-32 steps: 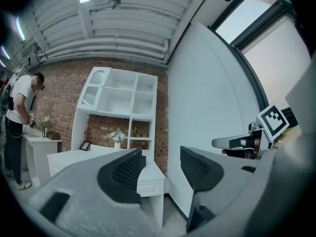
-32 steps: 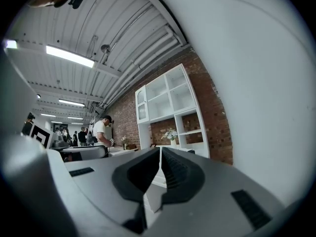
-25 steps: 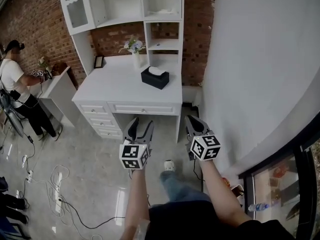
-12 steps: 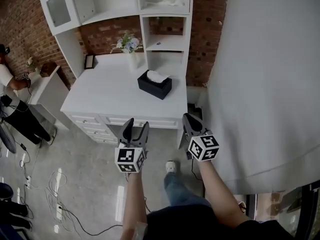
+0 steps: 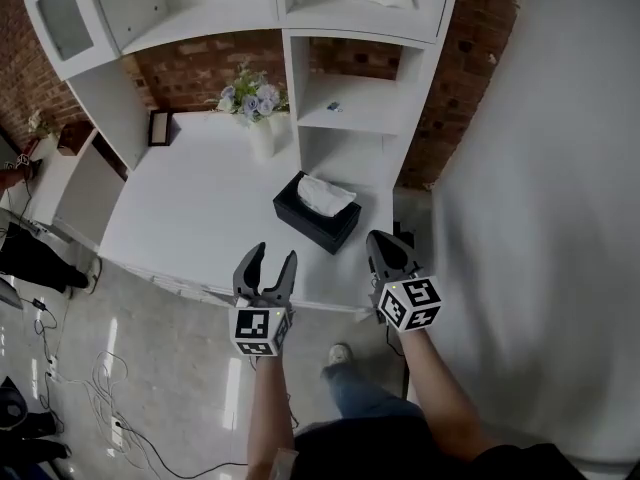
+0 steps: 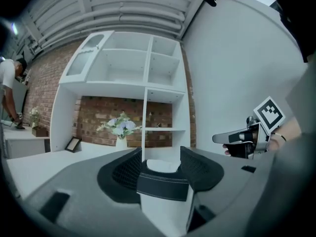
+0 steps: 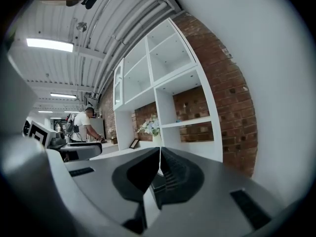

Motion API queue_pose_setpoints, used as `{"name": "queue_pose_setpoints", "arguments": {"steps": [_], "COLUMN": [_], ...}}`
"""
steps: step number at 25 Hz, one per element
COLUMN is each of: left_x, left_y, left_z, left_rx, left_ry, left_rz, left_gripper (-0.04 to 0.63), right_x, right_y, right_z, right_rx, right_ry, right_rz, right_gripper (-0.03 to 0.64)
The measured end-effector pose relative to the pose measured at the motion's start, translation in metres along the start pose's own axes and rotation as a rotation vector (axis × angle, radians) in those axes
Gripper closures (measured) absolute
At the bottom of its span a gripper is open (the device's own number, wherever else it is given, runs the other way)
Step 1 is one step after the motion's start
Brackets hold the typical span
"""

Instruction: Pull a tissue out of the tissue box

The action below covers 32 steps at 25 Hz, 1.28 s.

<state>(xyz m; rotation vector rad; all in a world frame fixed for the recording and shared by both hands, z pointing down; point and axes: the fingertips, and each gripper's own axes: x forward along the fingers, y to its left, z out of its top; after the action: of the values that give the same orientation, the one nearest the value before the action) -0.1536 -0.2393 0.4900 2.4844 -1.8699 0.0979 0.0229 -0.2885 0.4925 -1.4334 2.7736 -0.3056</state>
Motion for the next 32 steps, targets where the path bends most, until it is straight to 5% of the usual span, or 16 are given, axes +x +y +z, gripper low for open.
{"name": "queue_pose_setpoints", "arguments": {"steps": [8,22,27,32], "left_x": [0.081,0.142,0.175,0.204], "left_y": [0.024,0.022,0.017,0.006], "left_z": [0.007,0.011,0.016,0.007], "left_rx": [0.024,0.06,0.205,0.441], "left_ry": [0.016,0.069,0.139,0.261], "left_rz": [-0.009,-0.106,-0.242,-0.452], "left_gripper": [0.38,0.38,0.38,0.382], "right_x": [0.07,0.11,0.111,0.108], "right_y": [-0.042,-0.063,-0.071,-0.08], "right_z": [0.003,0.025,0.024,0.015], "right_rx": [0.021,0.006,-0.01,-0.014], "right_ry": [0.032,0.033,0.055,0.083], "right_rz": [0.007,-0.007,-0.007,-0.009], "right_gripper": [0.618,0.618,0.618,0.618]}}
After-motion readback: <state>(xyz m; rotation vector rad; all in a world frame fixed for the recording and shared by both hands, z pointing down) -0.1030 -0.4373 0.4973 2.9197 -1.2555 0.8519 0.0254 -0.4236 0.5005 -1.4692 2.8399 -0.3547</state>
